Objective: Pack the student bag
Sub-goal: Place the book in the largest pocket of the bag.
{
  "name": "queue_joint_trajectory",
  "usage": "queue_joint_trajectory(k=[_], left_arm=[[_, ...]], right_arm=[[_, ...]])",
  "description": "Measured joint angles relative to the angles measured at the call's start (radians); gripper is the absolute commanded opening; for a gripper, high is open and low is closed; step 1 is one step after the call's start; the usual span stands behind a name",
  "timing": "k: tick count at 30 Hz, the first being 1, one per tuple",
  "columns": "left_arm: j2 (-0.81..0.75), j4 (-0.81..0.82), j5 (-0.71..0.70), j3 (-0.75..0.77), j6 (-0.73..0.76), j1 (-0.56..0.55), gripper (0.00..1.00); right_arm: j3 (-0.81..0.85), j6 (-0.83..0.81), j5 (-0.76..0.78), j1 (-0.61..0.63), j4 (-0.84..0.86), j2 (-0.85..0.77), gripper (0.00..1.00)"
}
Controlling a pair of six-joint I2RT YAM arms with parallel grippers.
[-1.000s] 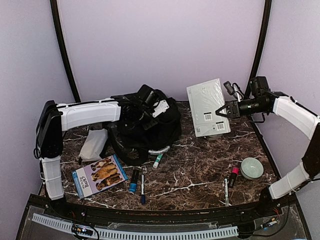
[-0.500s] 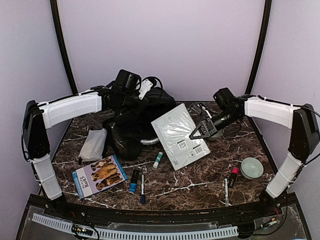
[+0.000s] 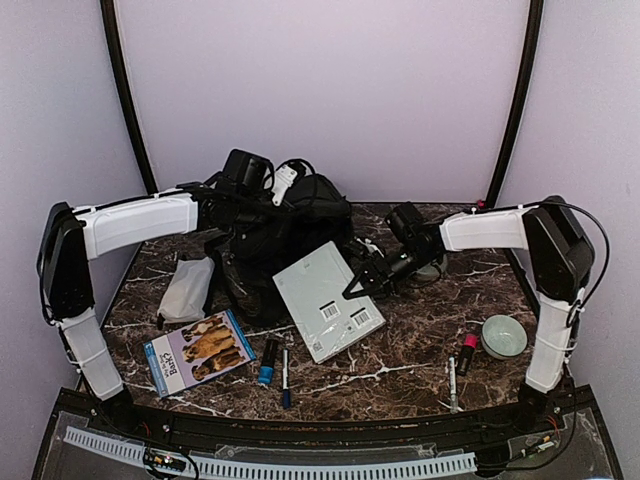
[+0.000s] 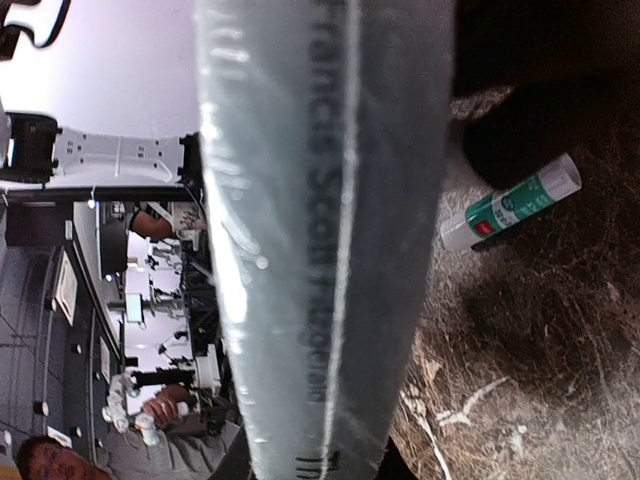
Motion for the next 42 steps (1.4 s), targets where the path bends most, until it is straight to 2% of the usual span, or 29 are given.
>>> queue_joint_trajectory(k=[9, 15, 17, 19, 21, 27, 34, 37, 42], left_arm=[[-0.059, 0.042, 0.050, -0.047, -0.025, 0.002, 0.00], [-0.068, 0.047, 0.048, -0.076, -0.030, 0.016, 0.00], [-0.074, 0.046, 0.048, -0.087, -0.031, 0.019, 0.00], [-0.079, 0.046, 0.047, -0.092, -0.031, 0.021, 0.00], [-0.082, 0.046, 0.047, -0.095, -0.031, 0.021, 0.00], [-0.101, 0.048, 0.058, -0.100, -0.031, 0.020, 0.00], [-0.105, 0.053, 0.090, -0.101, -0.049, 0.016, 0.00], [-0.111, 0.065, 0.105, -0.101, -0.061, 0.016, 0.00], [-0.115, 0.084, 0.117, -0.109, -0.069, 0.017, 0.00]], right_arm=[[0.062, 0.533, -0.022, 0.013, 0.464, 0.156, 0.00], [0.175, 0.736, -0.031, 0.013, 0.623, 0.313, 0.00], [0.204, 0.764, -0.031, 0.013, 0.636, 0.348, 0.02], [0.235, 0.777, -0.026, 0.013, 0.634, 0.377, 0.10], [0.256, 0.774, -0.012, 0.013, 0.618, 0.388, 0.14], [0.304, 0.700, 0.040, 0.018, 0.521, 0.385, 0.04], [0.255, 0.641, 0.085, 0.049, 0.461, 0.310, 0.01], [0.259, 0.643, 0.086, 0.066, 0.470, 0.298, 0.02], [0.308, 0.641, 0.106, 0.074, 0.437, 0.312, 0.12]])
